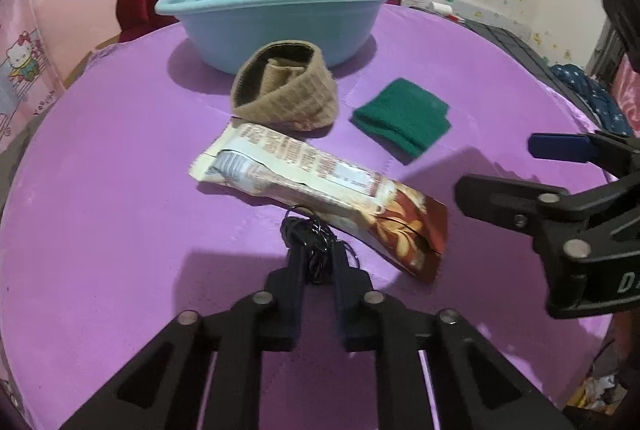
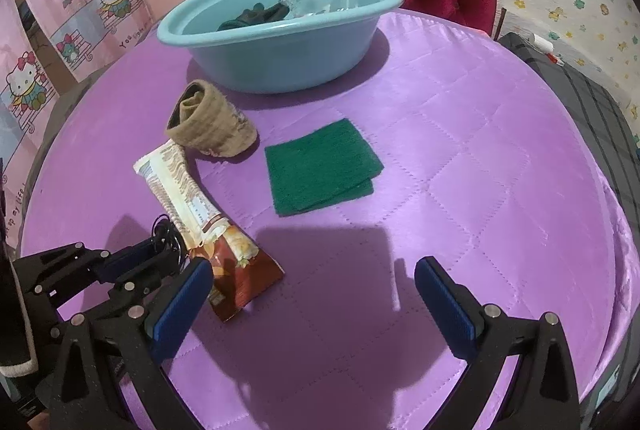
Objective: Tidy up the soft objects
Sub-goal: 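Grasp the black earphone cable with the left tool, then grasp the white-and-brown snack bar wrapper with the right tool while the left tool holds the cable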
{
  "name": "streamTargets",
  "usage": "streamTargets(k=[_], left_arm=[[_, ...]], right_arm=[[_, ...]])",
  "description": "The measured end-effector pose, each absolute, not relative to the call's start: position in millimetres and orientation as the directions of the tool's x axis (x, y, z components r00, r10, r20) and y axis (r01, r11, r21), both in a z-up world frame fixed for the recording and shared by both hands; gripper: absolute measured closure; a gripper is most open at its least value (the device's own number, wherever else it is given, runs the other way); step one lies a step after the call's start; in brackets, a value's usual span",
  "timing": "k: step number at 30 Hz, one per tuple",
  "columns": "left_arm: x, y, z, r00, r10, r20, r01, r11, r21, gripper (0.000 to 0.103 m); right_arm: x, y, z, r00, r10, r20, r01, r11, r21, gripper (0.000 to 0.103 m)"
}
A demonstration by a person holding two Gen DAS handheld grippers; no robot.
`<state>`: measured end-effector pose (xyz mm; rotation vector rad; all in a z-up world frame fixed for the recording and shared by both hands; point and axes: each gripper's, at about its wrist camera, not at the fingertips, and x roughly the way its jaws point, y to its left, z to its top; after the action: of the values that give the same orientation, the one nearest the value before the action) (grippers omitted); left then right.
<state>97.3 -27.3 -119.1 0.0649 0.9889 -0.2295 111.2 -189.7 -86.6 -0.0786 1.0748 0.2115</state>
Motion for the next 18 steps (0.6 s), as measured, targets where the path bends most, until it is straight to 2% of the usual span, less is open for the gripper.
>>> streamTargets(k=[5,18], left_arm=[[92,-22,-113,0.532,-0.160,-0.832,0.206,0.977,-0.056,0.095],[75,18,-93,0.555,-0.107,-0.825,0.103,0.993,-0.060,0.095]], right_arm=[[112,-185,-83,0.451,0.155,-0.879,-0.235,0.971,0.051,0.000],[121,-146,-86,0.393,0.277,-0.877,-0.418,0.903,0.098,0.000]])
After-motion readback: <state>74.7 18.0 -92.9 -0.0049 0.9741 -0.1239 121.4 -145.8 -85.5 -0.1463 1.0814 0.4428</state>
